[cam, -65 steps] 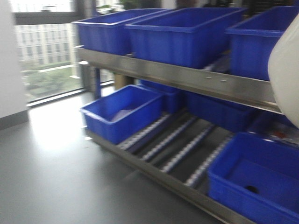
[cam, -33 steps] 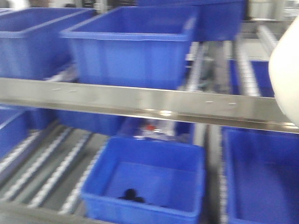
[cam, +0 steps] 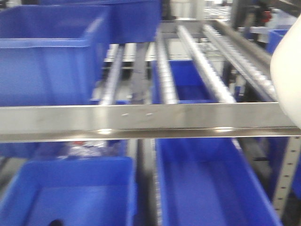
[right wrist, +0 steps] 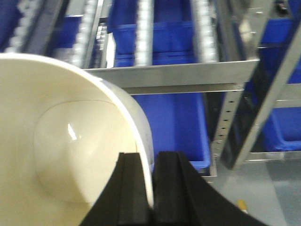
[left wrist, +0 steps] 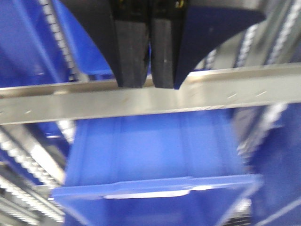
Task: Move white bin to right shelf second layer
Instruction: 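Turn and approach the roller-track shelf rack with blue crates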
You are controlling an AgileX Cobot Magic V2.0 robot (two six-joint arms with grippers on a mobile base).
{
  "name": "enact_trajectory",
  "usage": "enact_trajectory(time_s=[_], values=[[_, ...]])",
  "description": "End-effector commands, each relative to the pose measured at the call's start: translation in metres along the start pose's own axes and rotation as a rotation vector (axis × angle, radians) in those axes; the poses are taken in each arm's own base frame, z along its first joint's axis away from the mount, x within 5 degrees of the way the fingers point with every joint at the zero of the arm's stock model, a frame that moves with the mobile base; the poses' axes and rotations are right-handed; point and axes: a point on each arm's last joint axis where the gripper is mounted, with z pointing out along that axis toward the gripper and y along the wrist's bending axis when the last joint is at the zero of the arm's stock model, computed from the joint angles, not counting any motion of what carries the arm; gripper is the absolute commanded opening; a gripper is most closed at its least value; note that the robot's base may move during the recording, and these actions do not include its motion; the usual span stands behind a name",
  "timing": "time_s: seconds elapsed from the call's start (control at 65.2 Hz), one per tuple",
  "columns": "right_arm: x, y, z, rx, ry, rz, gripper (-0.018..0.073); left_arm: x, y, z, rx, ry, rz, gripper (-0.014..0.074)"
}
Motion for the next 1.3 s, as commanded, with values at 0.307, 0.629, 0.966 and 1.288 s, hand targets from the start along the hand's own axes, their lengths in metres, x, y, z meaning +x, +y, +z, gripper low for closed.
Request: enact_trajectory(time_s=[0.307, 0.629, 0.966, 1.288], values=[[-0.0177, 0.0022, -0.0054, -0.013, -0.124, -0.002, 0.0048, 0.0037, -0.0005, 0.0008, 0.003, -0.065, -0.005, 0.0085], [-0.0177, 0.0022, -0.0054, -0.013, -0.124, -0.002, 0.0048, 0.0037, -0.0005, 0.0008, 0.003, -0.065, -0.005, 0.0085], [-0.0177, 0.0022, -0.0054, -0.013, -0.124, -0.002, 0.0048, 0.0037, -0.0005, 0.0008, 0.003, -0.065, -0.005, 0.0085], [-0.0177, 0.0022, -0.0054, -0.013, -0.124, -0.002, 0.0048, 0.0037, -0.0005, 0.0008, 0.003, -0.065, -0.005, 0.0085]])
